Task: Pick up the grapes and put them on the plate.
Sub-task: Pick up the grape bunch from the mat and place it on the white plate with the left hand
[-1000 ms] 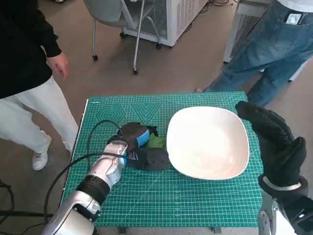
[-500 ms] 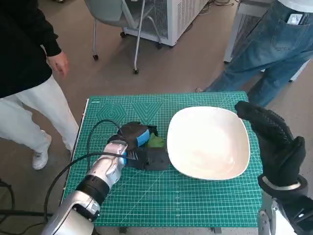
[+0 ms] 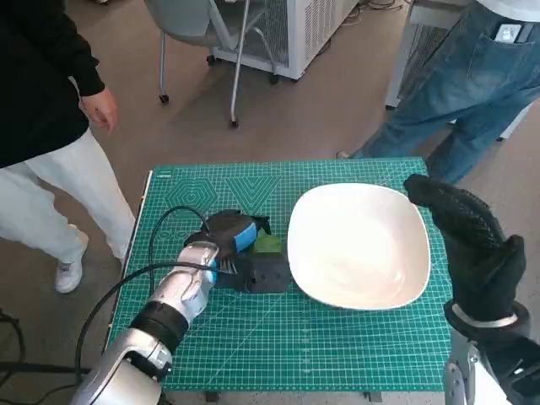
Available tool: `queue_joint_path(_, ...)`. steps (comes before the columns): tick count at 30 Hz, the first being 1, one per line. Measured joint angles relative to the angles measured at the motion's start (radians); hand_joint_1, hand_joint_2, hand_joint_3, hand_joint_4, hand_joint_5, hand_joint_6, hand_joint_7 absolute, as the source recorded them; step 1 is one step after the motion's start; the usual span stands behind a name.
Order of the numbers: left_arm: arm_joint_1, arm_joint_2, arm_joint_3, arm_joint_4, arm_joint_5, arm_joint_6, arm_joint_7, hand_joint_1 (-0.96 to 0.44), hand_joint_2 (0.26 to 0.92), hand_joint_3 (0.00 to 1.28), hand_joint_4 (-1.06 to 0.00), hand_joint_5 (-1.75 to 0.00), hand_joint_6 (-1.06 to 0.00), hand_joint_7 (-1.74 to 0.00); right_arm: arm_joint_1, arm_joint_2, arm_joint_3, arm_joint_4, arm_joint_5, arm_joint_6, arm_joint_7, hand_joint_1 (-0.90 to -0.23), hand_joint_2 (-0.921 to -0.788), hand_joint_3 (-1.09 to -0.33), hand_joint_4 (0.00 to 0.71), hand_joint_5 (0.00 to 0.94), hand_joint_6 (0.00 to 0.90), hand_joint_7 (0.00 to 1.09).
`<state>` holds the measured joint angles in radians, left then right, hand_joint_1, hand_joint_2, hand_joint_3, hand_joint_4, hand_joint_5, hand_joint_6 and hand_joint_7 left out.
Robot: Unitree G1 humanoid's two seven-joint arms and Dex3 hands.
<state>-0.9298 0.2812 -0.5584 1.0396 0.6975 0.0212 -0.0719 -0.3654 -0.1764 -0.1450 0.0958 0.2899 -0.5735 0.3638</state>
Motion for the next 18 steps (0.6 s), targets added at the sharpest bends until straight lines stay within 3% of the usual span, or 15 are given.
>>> queue_joint_path(7,0.037,0.042,0.013,-0.133,0.002,0.034,-0.044,0.01,0.897,0.22,-0.47,-1.57,-0.64,-0.98,0.000,0.000,0.000,0.000,0.000,0.000,0.000,-0.569,-0.921,-0.626,0.354,0.000,0.017,0.66)
queue_joint_path(18,0.140,0.122,0.044,-0.476,0.012,0.123,-0.135,0.01,0.919,0.16,-0.53,-1.50,-0.62,-0.99,-0.004,0.001,0.000,0.002,-0.001,-0.002,-0.001,-0.571,-0.921,-0.627,0.354,0.000,0.011,0.67)
